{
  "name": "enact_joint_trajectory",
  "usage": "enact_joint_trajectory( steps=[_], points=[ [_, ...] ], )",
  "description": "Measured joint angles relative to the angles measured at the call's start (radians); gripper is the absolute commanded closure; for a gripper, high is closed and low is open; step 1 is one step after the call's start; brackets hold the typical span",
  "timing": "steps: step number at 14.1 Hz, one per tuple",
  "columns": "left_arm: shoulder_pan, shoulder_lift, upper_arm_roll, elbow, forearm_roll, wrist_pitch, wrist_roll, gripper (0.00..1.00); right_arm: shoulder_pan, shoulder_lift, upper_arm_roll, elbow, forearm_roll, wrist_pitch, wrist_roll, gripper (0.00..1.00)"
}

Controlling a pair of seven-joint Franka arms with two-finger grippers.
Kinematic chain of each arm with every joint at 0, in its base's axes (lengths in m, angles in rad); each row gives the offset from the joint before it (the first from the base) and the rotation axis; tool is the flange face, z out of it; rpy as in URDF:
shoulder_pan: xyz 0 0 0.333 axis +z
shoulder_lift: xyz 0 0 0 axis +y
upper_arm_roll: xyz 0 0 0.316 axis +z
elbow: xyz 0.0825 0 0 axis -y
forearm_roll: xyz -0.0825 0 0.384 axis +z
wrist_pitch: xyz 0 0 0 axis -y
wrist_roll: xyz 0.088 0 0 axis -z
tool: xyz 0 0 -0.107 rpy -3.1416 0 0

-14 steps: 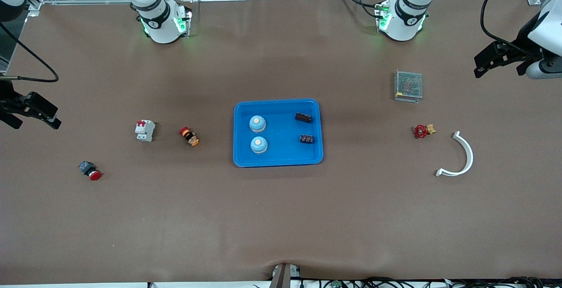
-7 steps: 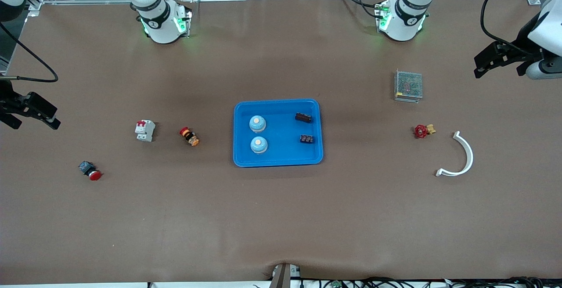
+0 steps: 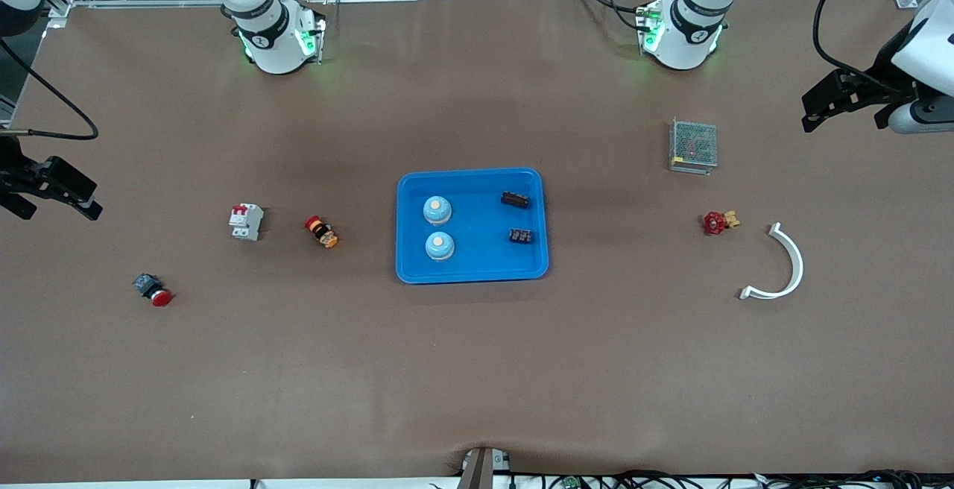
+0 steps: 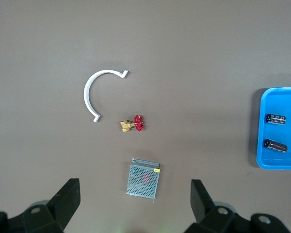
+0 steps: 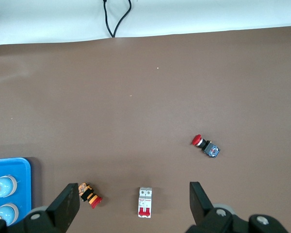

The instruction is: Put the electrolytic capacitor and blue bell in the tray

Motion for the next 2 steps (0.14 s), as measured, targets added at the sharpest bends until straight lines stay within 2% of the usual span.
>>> enact_joint_trajectory(
  steps=[2],
  points=[
    [0.000,0.000,0.000,0.000,0.000,0.000,0.000,0.00,0.000,0.000,0.000,0.000,0.000,0.000,0.000,0.00]
  ],
)
